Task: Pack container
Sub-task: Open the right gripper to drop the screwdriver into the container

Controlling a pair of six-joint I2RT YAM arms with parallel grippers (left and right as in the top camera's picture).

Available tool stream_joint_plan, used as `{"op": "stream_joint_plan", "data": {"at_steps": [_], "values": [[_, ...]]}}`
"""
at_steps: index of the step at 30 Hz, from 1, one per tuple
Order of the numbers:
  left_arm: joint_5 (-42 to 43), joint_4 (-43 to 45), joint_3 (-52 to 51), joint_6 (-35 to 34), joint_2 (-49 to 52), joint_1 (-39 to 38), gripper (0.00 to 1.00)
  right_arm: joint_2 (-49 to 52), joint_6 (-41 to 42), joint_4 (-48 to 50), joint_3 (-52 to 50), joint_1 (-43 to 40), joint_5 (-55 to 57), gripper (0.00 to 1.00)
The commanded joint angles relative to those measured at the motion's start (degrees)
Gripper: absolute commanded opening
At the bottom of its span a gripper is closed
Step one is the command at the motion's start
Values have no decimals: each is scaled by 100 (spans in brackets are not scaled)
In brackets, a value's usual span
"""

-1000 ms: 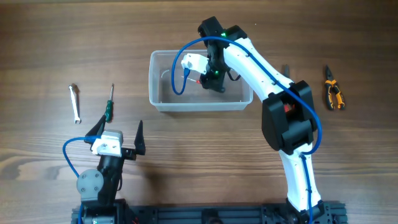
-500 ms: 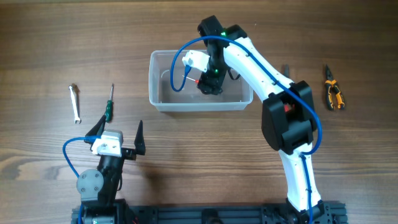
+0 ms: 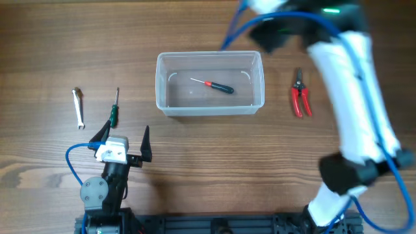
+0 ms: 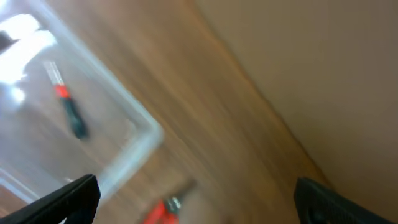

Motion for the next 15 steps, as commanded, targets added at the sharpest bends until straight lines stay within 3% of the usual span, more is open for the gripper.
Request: {"op": "stream_joint_plan", "data": {"at_steps": [1,6,10,15], "values": [[-31,-4,-37,70,-37,-39,100,-321,732,-431,31,-726,245,100],[-31,-4,-37,70,-37,-39,100,-474,1119,-1331,17,-1823,188,100],[-31,-4,-37,70,-37,-39,100,-463,970,-1364,-258,-2629,-675,100],[-31,-7,-37,70,-37,-39,100,-459,688,-1001,-1078,-3523,-752,100]]}}
